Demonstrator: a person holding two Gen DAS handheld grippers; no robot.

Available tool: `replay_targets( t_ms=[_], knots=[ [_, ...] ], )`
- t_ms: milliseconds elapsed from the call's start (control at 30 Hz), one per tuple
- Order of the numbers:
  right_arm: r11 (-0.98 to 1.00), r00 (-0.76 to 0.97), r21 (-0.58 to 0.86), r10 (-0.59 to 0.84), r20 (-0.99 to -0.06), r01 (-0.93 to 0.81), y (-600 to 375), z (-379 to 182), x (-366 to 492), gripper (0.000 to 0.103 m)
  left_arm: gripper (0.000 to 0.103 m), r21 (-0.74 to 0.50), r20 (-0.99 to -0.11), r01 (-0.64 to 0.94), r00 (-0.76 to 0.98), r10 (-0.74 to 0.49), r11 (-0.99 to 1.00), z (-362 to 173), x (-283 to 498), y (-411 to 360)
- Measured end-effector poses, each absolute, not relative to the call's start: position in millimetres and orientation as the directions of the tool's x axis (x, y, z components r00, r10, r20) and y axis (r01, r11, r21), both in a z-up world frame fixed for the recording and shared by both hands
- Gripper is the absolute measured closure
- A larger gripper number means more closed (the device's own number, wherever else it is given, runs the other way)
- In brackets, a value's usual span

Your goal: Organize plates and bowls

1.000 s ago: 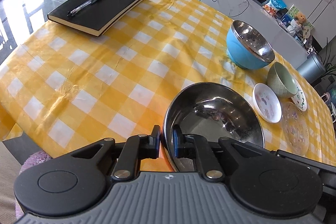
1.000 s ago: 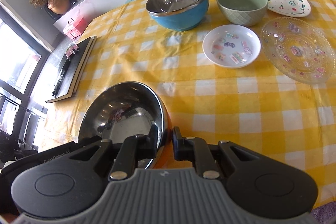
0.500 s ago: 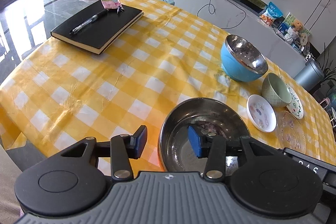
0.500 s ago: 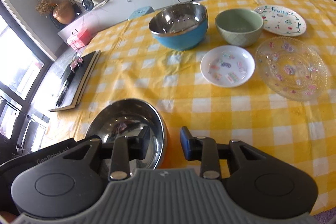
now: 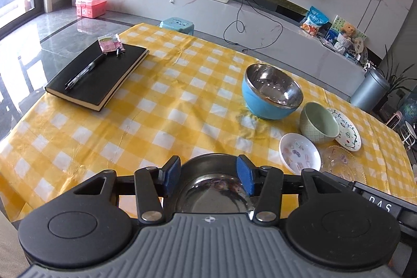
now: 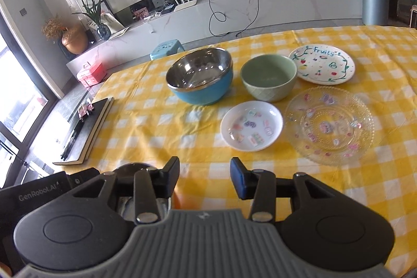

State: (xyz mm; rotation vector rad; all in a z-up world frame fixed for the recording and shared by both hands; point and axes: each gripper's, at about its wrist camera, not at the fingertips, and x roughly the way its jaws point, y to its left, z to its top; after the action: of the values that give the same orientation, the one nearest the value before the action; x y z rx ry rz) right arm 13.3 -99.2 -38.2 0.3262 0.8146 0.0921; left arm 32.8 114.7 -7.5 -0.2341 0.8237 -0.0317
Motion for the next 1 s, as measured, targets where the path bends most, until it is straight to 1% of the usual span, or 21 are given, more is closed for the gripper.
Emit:
replay_targets(
  t_ms=[200, 433, 667, 800, 1000],
  knots=[
    [0.951, 0.696, 0.299, 0.165, -0.699, 0.074, -118.5, -41.0, 26.7, 0.060, 0.046, -0.202, -0.723, 0.014, 0.672, -0.159, 0.979, -0.4, 53.7, 93.8],
    [0.964, 0.717, 0.257, 0.134, -0.684, 0.065, -127.7, -33.7, 52.2, 0.060, 0.046, -0.199, -0.743, 0.086, 0.637, -0.207, 0.976, 1.7, 86.8, 77.8],
    [0.975, 0.716, 0.217, 0.120, -0.688, 0.045, -129.8, -32.4, 90.3, 0.061, 0.046, -0.156, -0.771, 0.117, 0.607, -0.195, 0.981, 0.1, 128.8, 69.9],
    [0.980, 0.711, 0.196, 0.114, -0.694, 0.035, -128.1, -34.7, 112.9, 0.061, 0.046, -0.129, -0.769, 0.119, 0.615, -0.175, 0.984, -2.0, 151.1, 69.0],
    [0.985, 0.703, 0.170, 0.098, -0.704, 0.032, -127.5, -39.5, 145.5, 0.061, 0.040, -0.178, -0.784, 0.084, 0.591, -0.193, 0.980, -14.3, 190.5, 73.5]
  ],
)
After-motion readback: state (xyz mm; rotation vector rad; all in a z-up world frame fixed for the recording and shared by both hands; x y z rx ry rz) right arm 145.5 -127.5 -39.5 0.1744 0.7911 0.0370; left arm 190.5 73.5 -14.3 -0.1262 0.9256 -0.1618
